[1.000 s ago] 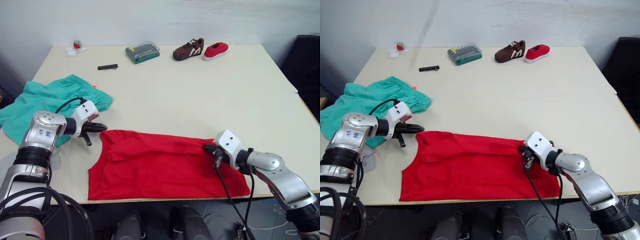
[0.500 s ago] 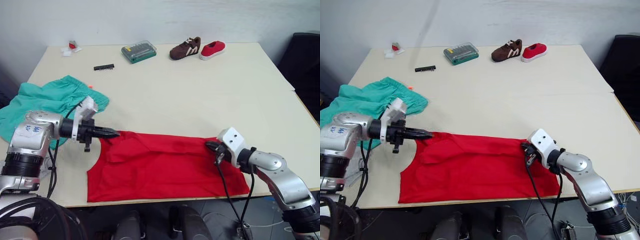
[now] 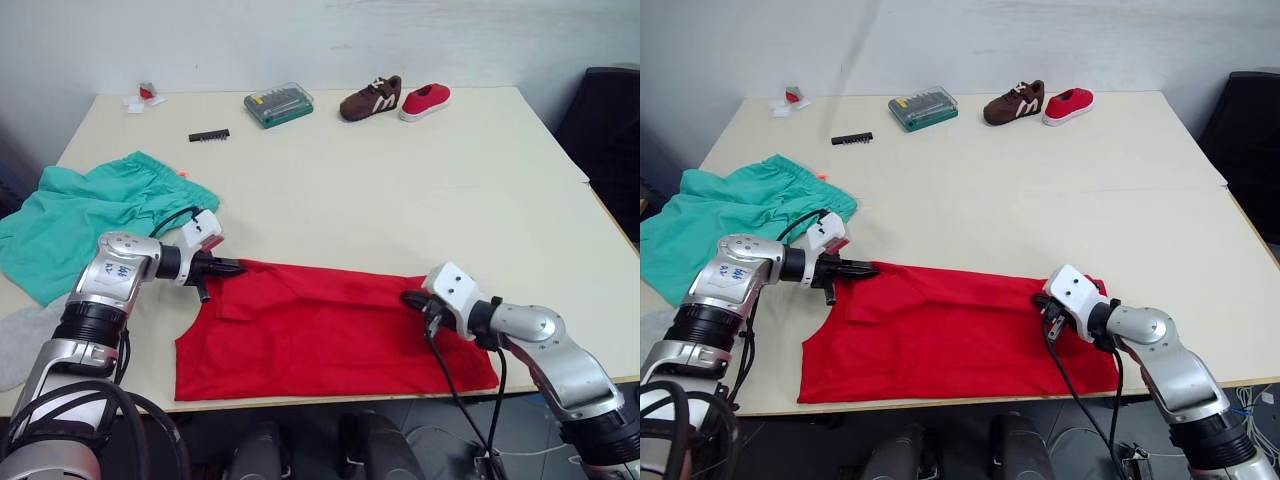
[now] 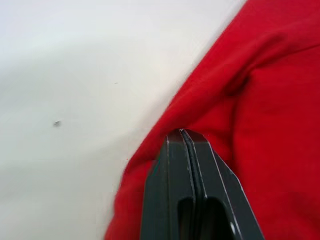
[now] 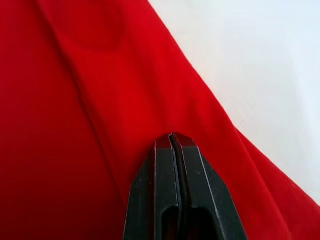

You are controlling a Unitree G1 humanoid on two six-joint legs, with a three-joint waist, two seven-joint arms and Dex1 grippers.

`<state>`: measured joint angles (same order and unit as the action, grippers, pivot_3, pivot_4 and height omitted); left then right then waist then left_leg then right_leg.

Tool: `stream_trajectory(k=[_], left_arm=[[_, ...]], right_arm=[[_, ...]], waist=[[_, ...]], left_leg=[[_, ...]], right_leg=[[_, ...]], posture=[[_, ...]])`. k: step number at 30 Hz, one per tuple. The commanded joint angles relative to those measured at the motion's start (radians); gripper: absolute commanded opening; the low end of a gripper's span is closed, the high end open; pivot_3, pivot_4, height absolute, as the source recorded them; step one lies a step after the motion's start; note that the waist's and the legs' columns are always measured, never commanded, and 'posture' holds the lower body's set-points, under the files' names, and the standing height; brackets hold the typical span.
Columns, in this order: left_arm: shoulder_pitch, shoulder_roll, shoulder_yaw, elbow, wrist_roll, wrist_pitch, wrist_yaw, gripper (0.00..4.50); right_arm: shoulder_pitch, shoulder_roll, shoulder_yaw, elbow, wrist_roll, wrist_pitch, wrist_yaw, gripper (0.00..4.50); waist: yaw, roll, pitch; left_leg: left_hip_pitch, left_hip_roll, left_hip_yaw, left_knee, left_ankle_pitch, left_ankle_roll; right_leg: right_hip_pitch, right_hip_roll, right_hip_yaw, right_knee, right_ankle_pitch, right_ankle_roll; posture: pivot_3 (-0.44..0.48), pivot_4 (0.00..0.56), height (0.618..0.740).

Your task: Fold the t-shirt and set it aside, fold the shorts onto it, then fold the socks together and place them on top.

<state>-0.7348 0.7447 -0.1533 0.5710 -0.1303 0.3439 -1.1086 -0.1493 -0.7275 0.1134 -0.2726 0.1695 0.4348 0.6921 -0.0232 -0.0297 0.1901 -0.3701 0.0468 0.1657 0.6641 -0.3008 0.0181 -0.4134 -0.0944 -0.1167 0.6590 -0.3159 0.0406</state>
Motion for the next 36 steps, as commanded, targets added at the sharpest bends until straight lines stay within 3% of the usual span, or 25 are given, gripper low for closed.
stream_trajectory(k=[1, 5, 9, 12, 14, 18, 22, 26, 31, 36], left_arm=[[-0.035, 0.013, 0.034, 0.118, 0.052, -0.058, 0.078, 0.00], [-0.081, -0.010, 0.090, 0.175, 0.037, -0.112, 0.138, 0.00], [-0.081, -0.021, 0.156, 0.103, -0.037, -0.076, 0.092, 0.00], [-0.050, -0.005, 0.192, -0.078, -0.188, 0.140, -0.058, 0.00], [-0.002, 0.024, 0.176, -0.215, -0.255, 0.265, -0.146, 0.00], [0.082, 0.057, 0.070, -0.315, -0.160, 0.240, -0.144, 0.00], [0.050, 0.036, -0.030, -0.145, -0.004, 0.185, -0.039, 0.00], [-0.008, 0.019, -0.048, 0.007, 0.088, 0.038, 0.066, 0.00], [-0.136, -0.031, 0.049, 0.193, 0.086, -0.090, 0.217, 0.00], [-0.162, -0.023, 0.103, 0.209, 0.050, -0.127, 0.174, 0.00]], right_arm=[[0.026, -0.020, -0.040, 0.021, -0.045, 0.014, -0.035, 0.02], [0.062, -0.021, -0.107, 0.004, -0.043, 0.025, -0.066, 0.02], [0.079, 0.015, -0.188, -0.063, 0.019, 0.037, -0.078, 0.02], [0.075, 0.032, -0.210, -0.111, 0.057, 0.050, -0.068, 0.02], [0.072, 0.040, -0.208, -0.133, 0.074, 0.063, -0.062, 0.02], [0.065, 0.047, -0.162, -0.139, 0.064, 0.062, -0.056, 0.02], [0.045, 0.050, -0.124, -0.122, 0.053, 0.051, -0.037, 0.02], [0.040, 0.020, -0.105, -0.078, 0.014, 0.069, -0.033, 0.02], [0.071, -0.034, -0.097, -0.031, -0.062, 0.082, -0.056, 0.02], [0.081, -0.017, -0.180, -0.054, -0.043, 0.081, -0.099, 0.02]], waist=[[0.000, 0.000, 0.000], [0.000, 0.000, 0.000], [0.006, 0.000, 0.000], [0.006, -0.001, 0.000], [0.001, -0.001, 0.000], [-0.008, 0.000, 0.000], [-0.003, 0.000, 0.001], [0.002, 0.000, 0.000], [0.012, 0.000, 0.000], [0.016, -0.001, 0.000]], left_leg=[[0.000, 0.000, 0.000, 0.000, 0.000, 0.000], [-0.001, 0.000, 0.000, 0.000, -0.001, 0.000], [-0.003, 0.000, 0.000, 0.000, -0.001, 0.001], [-0.005, 0.000, 0.000, 0.000, -0.001, 0.001], [-0.006, 0.000, 0.000, 0.000, -0.001, 0.000], [-0.003, 0.000, 0.001, -0.001, 0.000, 0.000], [-0.003, 0.000, 0.001, -0.001, 0.000, -0.001], [-0.002, -0.001, 0.000, -0.001, 0.000, 0.000], [-0.002, -0.001, 0.000, -0.001, -0.001, 0.001], [-0.004, 0.000, 0.000, -0.001, -0.002, 0.001]], right_leg=[[0.000, 0.000, 0.000, 0.000, 0.000, 0.000], [0.000, 0.000, 0.000, 0.000, 0.000, 0.000], [-0.001, -0.001, -0.001, -0.002, 0.000, 0.000], [-0.003, -0.001, -0.002, -0.002, 0.000, 0.000], [-0.003, 0.000, -0.002, -0.002, 0.000, 0.001], [-0.003, 0.000, 0.000, -0.001, 0.000, 0.001], [-0.003, 0.001, 0.000, -0.001, -0.001, 0.000], [-0.002, 0.000, 0.000, -0.001, 0.000, 0.000], [-0.002, -0.001, 0.000, -0.001, 0.000, 0.000], [-0.003, -0.001, -0.001, -0.002, 0.000, 0.000]], posture=[[0.000, 0.150, 0.740], [0.000, 0.150, 0.740], [0.000, 0.150, 0.740], [0.000, 0.150, 0.740], [0.000, 0.150, 0.740], [0.000, 0.150, 0.740], [0.000, 0.150, 0.740], [0.000, 0.150, 0.740], [0.000, 0.150, 0.740], [0.000, 0.150, 0.740]])
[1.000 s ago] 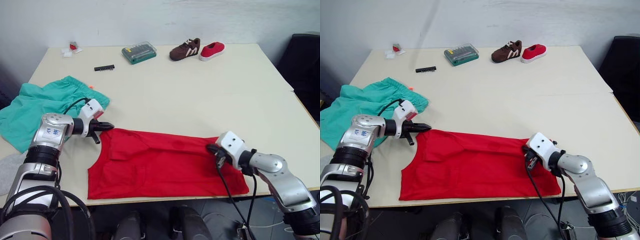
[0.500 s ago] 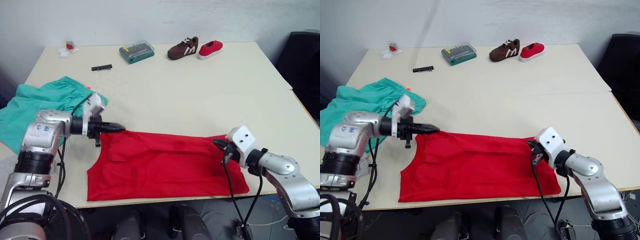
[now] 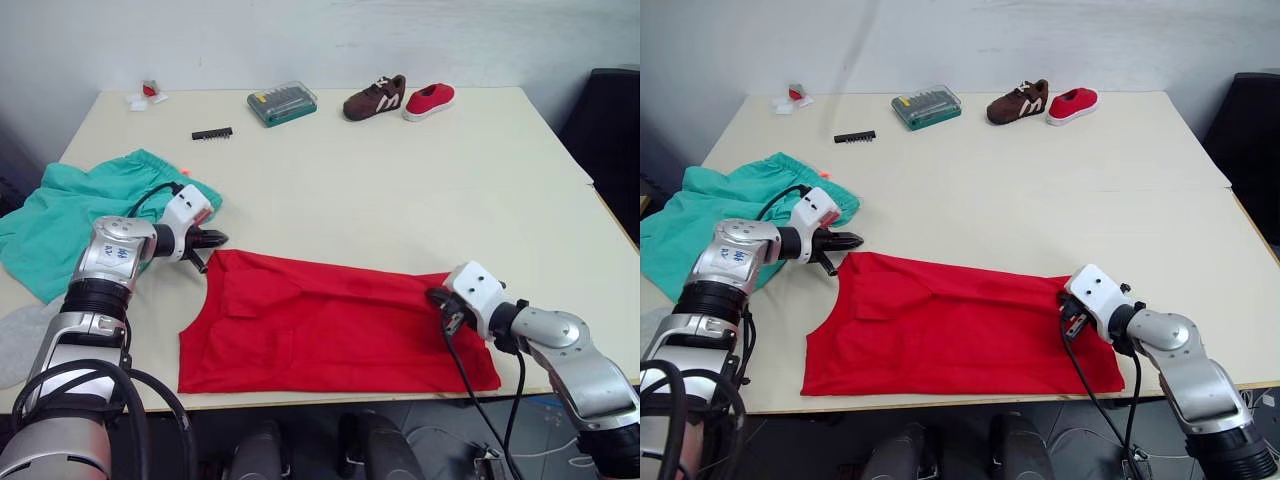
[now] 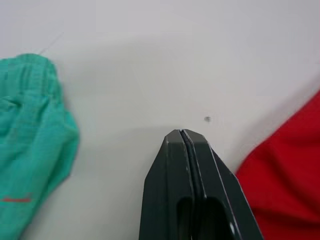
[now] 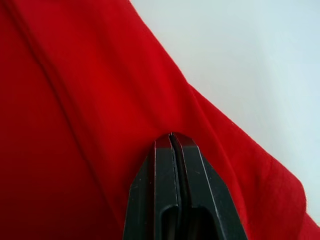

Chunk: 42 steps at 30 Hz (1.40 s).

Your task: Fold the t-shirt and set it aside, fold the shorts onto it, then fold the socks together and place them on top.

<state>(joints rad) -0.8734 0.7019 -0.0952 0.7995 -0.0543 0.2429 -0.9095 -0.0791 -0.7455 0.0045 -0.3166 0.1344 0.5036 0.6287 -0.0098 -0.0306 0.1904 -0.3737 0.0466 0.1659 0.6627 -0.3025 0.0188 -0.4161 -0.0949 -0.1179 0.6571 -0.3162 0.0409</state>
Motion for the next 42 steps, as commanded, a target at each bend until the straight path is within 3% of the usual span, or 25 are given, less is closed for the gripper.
stream_trajectory(k=[1, 5, 9, 14, 19, 26, 30, 36, 42], left_arm=[[-0.017, 0.019, 0.056, -0.049, -0.045, -0.024, -0.057, 0.00], [0.055, -0.006, 0.088, -0.400, -0.267, 0.216, -0.276, 0.00], [0.125, -0.030, -0.013, -0.594, -0.244, 0.291, -0.288, 0.00], [0.140, -0.088, -0.129, -0.475, -0.087, 0.201, -0.182, 0.00], [0.162, -0.071, -0.176, -0.316, 0.027, 0.043, -0.139, 0.00], [0.253, 0.004, -0.113, -0.359, -0.010, 0.053, -0.172, 0.00], [0.325, 0.007, -0.035, -0.486, -0.097, 0.113, -0.192, 0.00], [0.333, -0.032, 0.005, -0.600, -0.157, 0.177, -0.175, 0.00], [0.334, -0.030, -0.029, -0.580, -0.121, 0.153, -0.183, 0.00]], right_arm=[[0.005, 0.014, -0.091, -0.020, 0.004, 0.008, -0.047, 0.02], [-0.039, 0.106, -0.170, -0.061, 0.116, 0.064, -0.077, 0.02], [-0.062, 0.118, -0.143, -0.020, 0.071, 0.096, -0.113, 0.02], [-0.061, 0.125, -0.119, 0.018, 0.047, 0.158, -0.146, 0.02], [-0.011, 0.086, -0.135, 0.054, 0.011, 0.202, -0.161, 0.02], [0.029, 0.071, -0.250, 0.171, -0.039, 0.055, -0.244, 0.02], [-0.001, 0.135, -0.333, 0.059, 0.085, -0.054, -0.198, 0.02], [-0.012, 0.175, -0.240, -0.093, 0.179, 0.023, -0.134, 0.02], [0.004, 0.173, -0.084, -0.062, 0.106, 0.087, -0.156, 0.02]], waist=[[0.004, 0.000, 0.000], [0.005, -0.001, 0.000], [0.006, 0.000, 0.000], [0.004, 0.001, 0.000], [0.002, 0.001, 0.000], [-0.004, 0.002, -0.003], [-0.022, 0.006, -0.003], [-0.017, 0.006, -0.002], [-0.015, 0.006, -0.002]], left_leg=[[0.000, 0.000, 0.000, 0.000, 0.000, 0.000], [-0.002, 0.000, 0.000, 0.001, 0.000, 0.000], [-0.002, 0.000, 0.000, 0.001, 0.001, 0.000], [-0.001, 0.000, 0.000, 0.001, 0.001, 0.000], [0.000, 0.000, 0.000, 0.000, 0.001, -0.001], [0.005, 0.001, 0.000, -0.001, -0.001, 0.000], [0.005, 0.001, 0.000, -0.004, 0.000, -0.001], [0.004, 0.000, 0.000, -0.010, 0.005, -0.005], [0.002, -0.001, 0.000, -0.011, 0.004, -0.003]], right_leg=[[0.000, 0.000, 0.000, 0.000, 0.000, 0.000], [-0.001, 0.000, 0.000, 0.000, 0.000, 0.000], [-0.001, 0.000, 0.000, 0.000, 0.000, 0.000], [0.000, 0.001, 0.001, 0.000, 0.000, 0.000], [0.000, 0.001, 0.001, 0.000, 0.000, 0.000], [0.003, 0.001, 0.001, -0.001, 0.000, 0.000], [0.003, 0.001, 0.002, -0.001, 0.000, 0.000], [0.000, 0.002, 0.002, -0.001, 0.000, 0.000], [0.000, 0.001, 0.001, -0.004, 0.000, 0.000]], posture=[[0.000, 0.150, 0.740], [0.000, 0.150, 0.740], [0.000, 0.150, 0.740], [0.000, 0.150, 0.740], [0.000, 0.150, 0.740], [0.000, 0.150, 0.740], [0.000, 0.150, 0.740], [0.000, 0.150, 0.740], [0.000, 0.150, 0.740]])
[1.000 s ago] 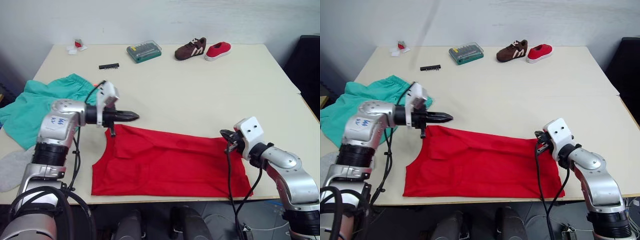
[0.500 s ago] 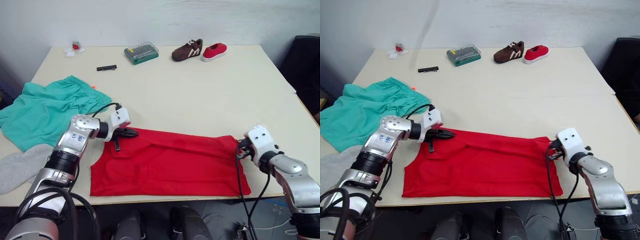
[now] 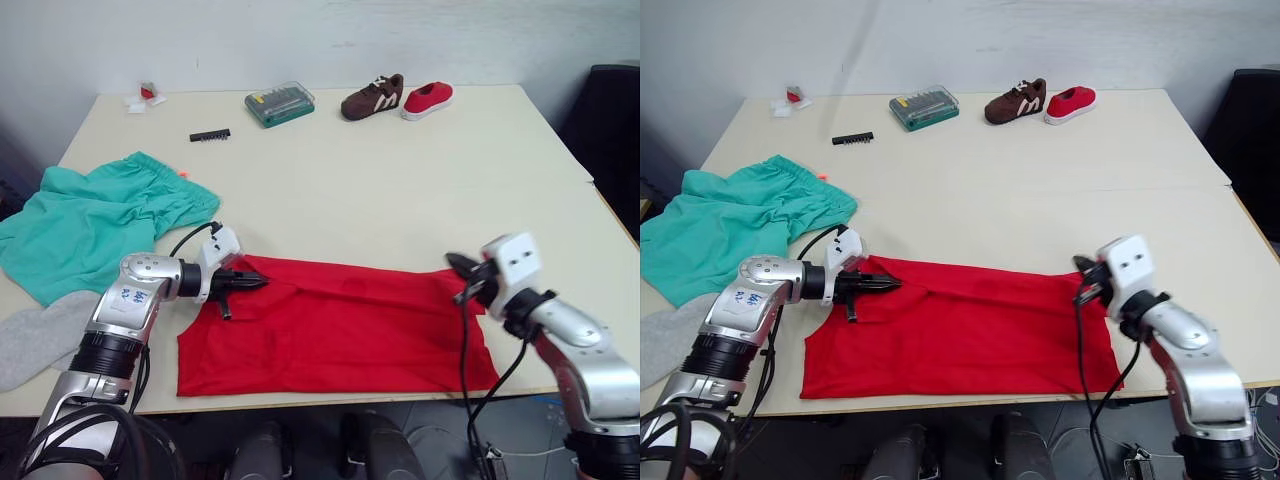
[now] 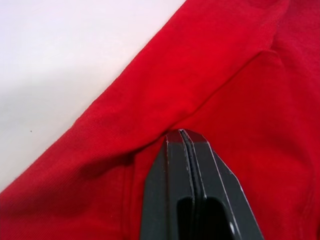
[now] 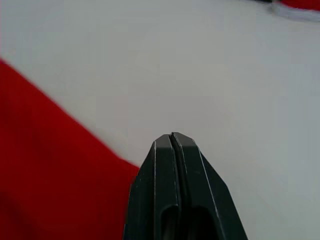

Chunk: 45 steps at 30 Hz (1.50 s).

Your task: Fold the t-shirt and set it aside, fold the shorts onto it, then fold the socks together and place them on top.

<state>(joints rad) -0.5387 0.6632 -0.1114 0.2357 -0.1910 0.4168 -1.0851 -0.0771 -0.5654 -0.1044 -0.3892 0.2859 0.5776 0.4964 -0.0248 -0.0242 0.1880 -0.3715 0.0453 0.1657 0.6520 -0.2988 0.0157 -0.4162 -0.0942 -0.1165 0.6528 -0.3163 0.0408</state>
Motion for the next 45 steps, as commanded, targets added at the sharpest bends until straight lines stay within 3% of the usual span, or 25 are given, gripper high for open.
stream_trajectory(k=[1, 11, 18, 22, 29, 37, 42, 45], left_arm=[[0.001, 0.011, -0.016, -0.010, 0.021, -0.027, -0.009, 0.00], [-0.003, 0.121, -0.033, 0.145, 0.109, -0.221, -0.055, 0.00], [-0.023, 0.166, 0.056, -0.019, -0.107, 0.001, -0.217, 0.00], [-0.069, 0.114, 0.064, -0.119, -0.182, 0.134, -0.187, 0.00], [0.035, 0.186, -0.092, -0.132, -0.028, 0.005, -0.251, 0.00], [0.064, 0.260, -0.132, 0.018, 0.134, -0.194, -0.193, 0.00], [0.109, 0.325, -0.055, -0.007, 0.050, -0.138, -0.262, 0.00], [0.101, 0.320, 0.015, -0.116, -0.125, 0.055, -0.338, 0.00]], right_arm=[[0.002, -0.009, 0.036, 0.023, -0.061, 0.015, -0.032, 0.02], [0.062, -0.090, -0.093, 0.129, -0.098, 0.028, -0.045, 0.02], [0.003, -0.073, -0.182, 0.047, 0.007, 0.015, -0.005, 0.02], [-0.067, -0.028, -0.125, 0.027, 0.031, 0.043, -0.016, 0.02], [-0.071, -0.001, 0.038, 0.021, -0.026, 0.089, -0.027, 0.02], [-0.020, -0.044, 0.031, 0.074, -0.099, 0.104, -0.054, 0.02], [0.030, -0.120, -0.074, 0.106, -0.105, 0.041, -0.029, 0.02], [0.012, -0.095, -0.125, 0.058, -0.032, 0.010, 0.008, 0.02]], waist=[[0.000, 0.000, 0.000], [-0.001, -0.001, -0.001], [-0.005, -0.001, 0.000], [-0.003, -0.001, 0.001], [-0.008, -0.001, 0.001], [-0.003, -0.002, 0.000], [-0.006, -0.001, -0.001], [-0.009, -0.001, 0.000]], left_leg=[[0.000, 0.000, 0.000, 0.000, 0.000, 0.000], [0.004, 0.000, 0.000, -0.001, -0.001, 0.000], [0.001, 0.001, 0.001, -0.004, 0.001, -0.002], [-0.003, 0.001, 0.001, -0.003, 0.001, -0.002], [-0.003, 0.001, 0.003, -0.003, 0.001, -0.002], [-0.001, 0.001, 0.005, -0.003, 0.001, -0.002], [0.002, 0.002, 0.005, -0.005, 0.000, 0.000], [0.000, 0.002, 0.006, -0.005, 0.002, -0.003]], right_leg=[[0.000, 0.000, 0.000, -0.001, 0.000, 0.000], [0.002, 0.000, 0.000, -0.001, 0.000, 0.000], [-0.002, 0.001, 0.000, 0.000, -0.001, -0.002], [-0.004, 0.001, 0.000, 0.001, -0.001, -0.002], [-0.006, 0.001, 0.001, 0.001, -0.001, -0.002], [-0.008, 0.001, 0.004, 0.003, -0.001, -0.003], [-0.006, 0.001, 0.004, 0.002, -0.001, -0.004], [-0.009, 0.001, 0.004, 0.004, -0.002, -0.006]], posture=[[0.000, 0.150, 0.740], [0.000, 0.150, 0.740], [0.000, 0.150, 0.740], [0.000, 0.150, 0.740], [0.000, 0.150, 0.740], [0.000, 0.150, 0.740], [0.000, 0.150, 0.740], [0.000, 0.150, 0.740]])
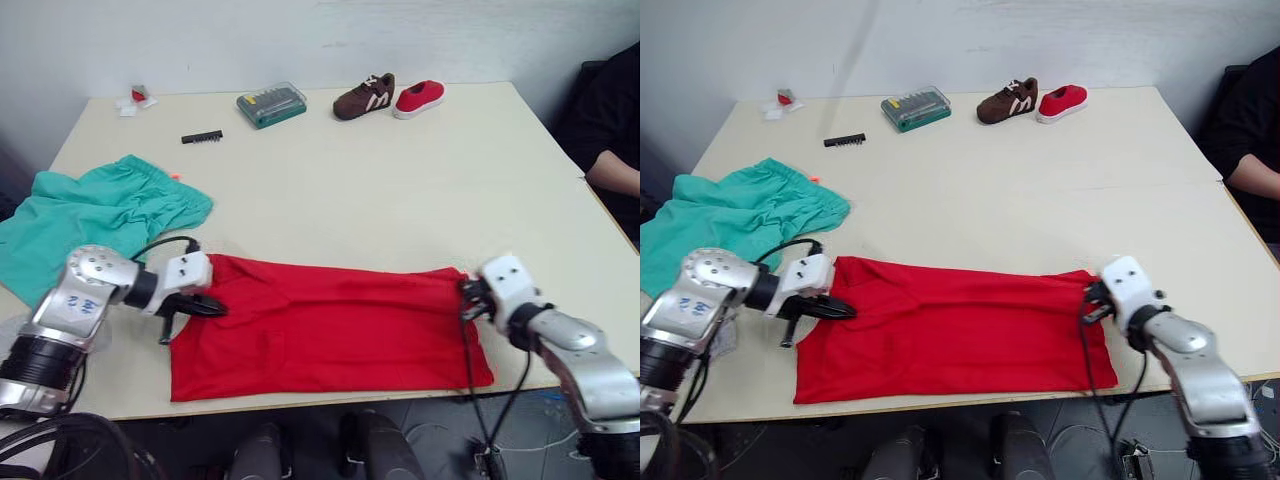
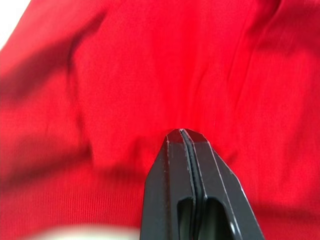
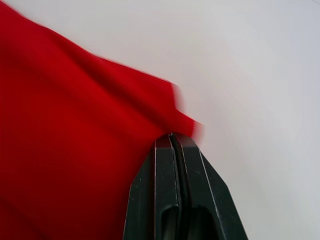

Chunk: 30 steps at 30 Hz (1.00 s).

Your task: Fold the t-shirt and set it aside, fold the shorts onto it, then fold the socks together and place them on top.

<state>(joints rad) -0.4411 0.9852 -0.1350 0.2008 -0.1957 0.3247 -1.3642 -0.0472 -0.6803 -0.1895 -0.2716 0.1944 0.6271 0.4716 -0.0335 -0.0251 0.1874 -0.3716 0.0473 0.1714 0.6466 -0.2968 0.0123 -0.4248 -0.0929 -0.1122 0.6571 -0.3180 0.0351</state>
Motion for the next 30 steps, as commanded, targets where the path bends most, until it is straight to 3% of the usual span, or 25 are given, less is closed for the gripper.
stream_trajectory(k=[1, 5, 9, 14, 17, 23, 24, 30], left_arm=[[-0.018, -0.013, 0.064, -0.119, -0.190, 0.240, -0.067, 0.00], [-0.127, -0.092, 0.134, -0.218, -0.348, 0.432, -0.007, 0.00], [-0.189, -0.166, 0.149, -0.299, -0.418, 0.458, 0.027, 0.00], [-0.207, -0.251, 0.160, -0.355, -0.439, 0.388, 0.064, 1.52], [-0.216, -0.243, 0.143, -0.357, -0.457, 0.397, 0.024, 2.42], [-0.175, -0.231, 0.105, -0.375, -0.370, 0.250, 0.015, 4.28], [-0.169, -0.229, 0.101, -0.379, -0.364, 0.239, 0.014, 4.46], [-0.133, -0.223, 0.098, -0.401, -0.320, 0.174, 0.050, 4.46]], right_arm=[[-0.023, 0.020, -0.046, -0.080, 0.075, -0.047, 0.051, 0.02], [-0.024, -0.029, -0.033, -0.148, 0.112, -0.056, 0.143, 0.02], [-0.047, -0.130, 0.011, -0.139, 0.135, -0.049, 0.279, 0.02], [-0.154, -0.233, 0.094, -0.040, 0.140, -0.045, 0.434, 1.61], [-0.224, -0.266, 0.160, 0.035, 0.117, -0.058, 0.502, 2.59], [-0.406, -0.224, 0.312, 0.225, 0.048, -0.029, 0.555, 4.50], [-0.419, -0.221, 0.322, 0.241, 0.045, -0.023, 0.562, 4.50], [-0.529, -0.182, 0.378, 0.395, 0.010, 0.029, 0.586, 4.50]], waist=[[0.002, -0.001, 0.001], [0.012, -0.003, 0.004], [0.011, -0.003, 0.004], [0.002, -0.004, 0.005], [0.004, -0.005, 0.006], [0.006, -0.005, 0.006], [0.006, -0.005, 0.006], [0.005, -0.005, 0.006]], left_leg=[[-0.001, 0.000, 0.000, 0.000, 0.000, -0.001], [-0.005, 0.000, -0.002, 0.003, 0.002, -0.001], [-0.005, -0.002, -0.002, 0.004, 0.002, 0.001], [-0.005, -0.002, 0.000, 0.004, 0.002, 0.001], [-0.004, -0.001, 0.000, 0.004, 0.003, 0.000], [-0.004, 0.000, 0.000, 0.004, 0.003, 0.000], [-0.004, -0.001, 0.000, 0.004, 0.003, 0.000], [-0.005, 0.000, 0.001, 0.006, 0.003, 0.000]], right_leg=[[-0.002, 0.000, 0.000, 0.001, 0.000, -0.001], [-0.004, 0.001, -0.001, 0.002, -0.001, 0.000], [-0.002, 0.000, 0.000, 0.000, 0.001, 0.003], [-0.002, 0.001, 0.001, 0.000, 0.001, 0.003], [-0.002, 0.002, 0.001, 0.000, 0.001, 0.003], [-0.002, 0.002, 0.002, 0.000, 0.001, 0.002], [-0.002, 0.002, 0.002, 0.000, 0.001, 0.002], [-0.002, 0.002, 0.001, 0.000, 0.001, 0.002]], posture=[[0.000, 0.150, 0.740], [0.000, 0.150, 0.740], [0.000, 0.150, 0.740], [0.000, 0.150, 0.740], [0.000, 0.150, 0.740], [0.000, 0.150, 0.740], [0.000, 0.150, 0.740], [0.000, 0.150, 0.740]])
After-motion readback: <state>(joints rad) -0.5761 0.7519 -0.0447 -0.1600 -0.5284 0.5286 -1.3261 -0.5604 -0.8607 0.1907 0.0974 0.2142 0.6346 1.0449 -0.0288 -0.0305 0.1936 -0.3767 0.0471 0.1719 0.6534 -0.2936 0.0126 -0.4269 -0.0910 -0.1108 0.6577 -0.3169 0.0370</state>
